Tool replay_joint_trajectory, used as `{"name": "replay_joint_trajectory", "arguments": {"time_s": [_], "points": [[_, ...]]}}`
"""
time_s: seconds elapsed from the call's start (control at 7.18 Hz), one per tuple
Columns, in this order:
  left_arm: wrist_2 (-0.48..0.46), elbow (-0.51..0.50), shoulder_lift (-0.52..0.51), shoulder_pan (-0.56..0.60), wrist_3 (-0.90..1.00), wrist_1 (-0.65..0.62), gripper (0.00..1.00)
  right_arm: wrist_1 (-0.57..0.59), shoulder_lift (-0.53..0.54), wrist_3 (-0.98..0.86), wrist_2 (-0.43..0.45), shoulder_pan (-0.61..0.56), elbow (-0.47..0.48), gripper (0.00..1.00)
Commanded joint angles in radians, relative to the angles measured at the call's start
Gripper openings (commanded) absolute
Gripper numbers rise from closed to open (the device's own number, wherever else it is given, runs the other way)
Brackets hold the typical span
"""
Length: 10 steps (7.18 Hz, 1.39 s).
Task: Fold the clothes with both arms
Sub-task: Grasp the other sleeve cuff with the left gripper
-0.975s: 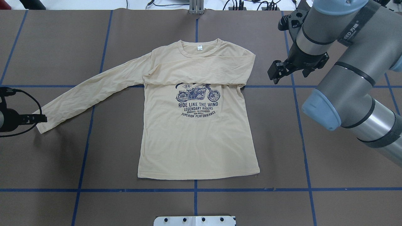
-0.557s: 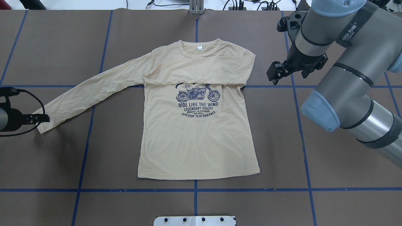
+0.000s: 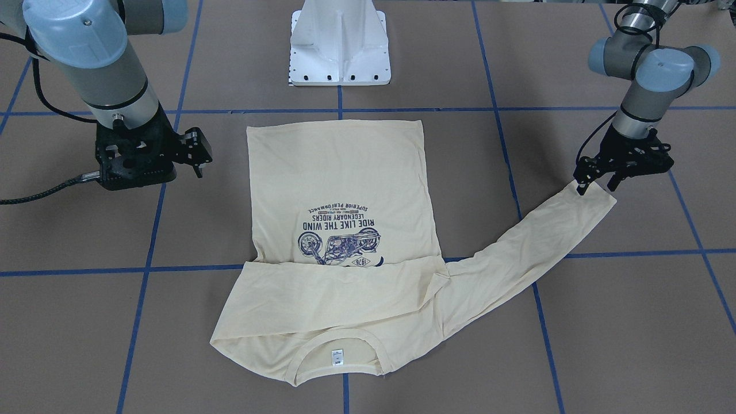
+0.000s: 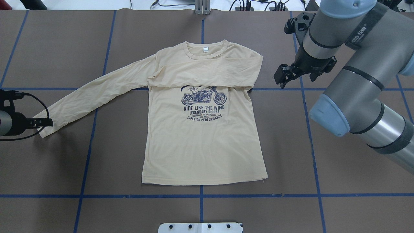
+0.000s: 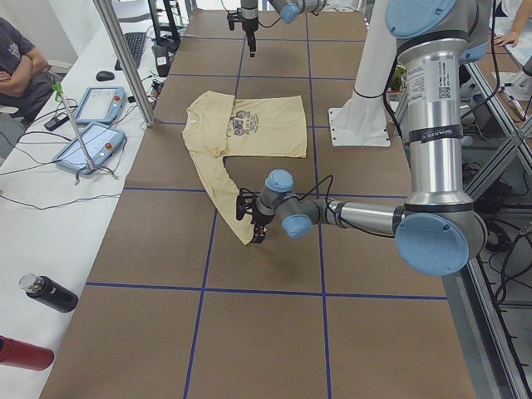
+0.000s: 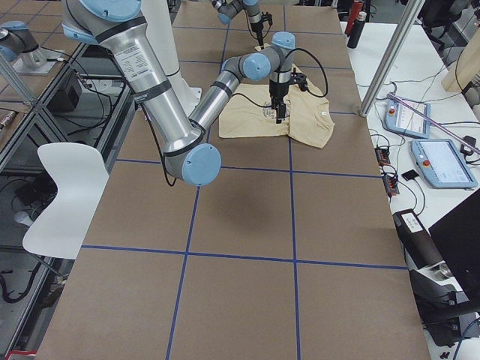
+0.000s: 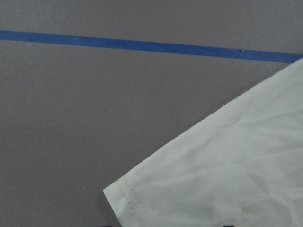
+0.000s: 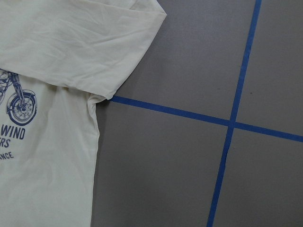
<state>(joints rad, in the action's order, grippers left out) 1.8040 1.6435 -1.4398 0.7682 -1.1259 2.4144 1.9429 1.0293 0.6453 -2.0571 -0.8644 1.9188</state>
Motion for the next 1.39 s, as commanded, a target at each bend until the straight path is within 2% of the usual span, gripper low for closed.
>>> {"name": "replay_joint_trajectory", "arguments": {"time_s": [0.0,0.28,0.7,0.84,1.11,1.25], "points": [[-0.002,-0.001,0.002,-0.001,0.000,0.000,0.69,-0.001,0.000,0.002,0.002,0.002,0.000,1.00],[-0.002,0.001,0.013,-0.001,0.002,0.002,0.64,-0.001,-0.002,0.004,0.003,0.008,0.000,1.00],[-0.002,0.005,0.013,-0.001,0.000,0.002,0.51,-0.001,-0.002,0.004,0.005,0.010,0.000,1.00],[-0.002,0.007,0.013,-0.001,-0.002,0.002,0.39,-0.001,-0.002,0.004,0.005,0.010,-0.001,1.00],[0.003,0.022,0.015,-0.001,-0.005,0.000,0.01,-0.001,0.000,0.004,0.005,0.010,-0.001,1.00],[0.003,0.035,0.015,-0.001,-0.003,-0.003,0.00,-0.001,0.001,0.002,0.005,0.010,-0.001,1.00]]}}
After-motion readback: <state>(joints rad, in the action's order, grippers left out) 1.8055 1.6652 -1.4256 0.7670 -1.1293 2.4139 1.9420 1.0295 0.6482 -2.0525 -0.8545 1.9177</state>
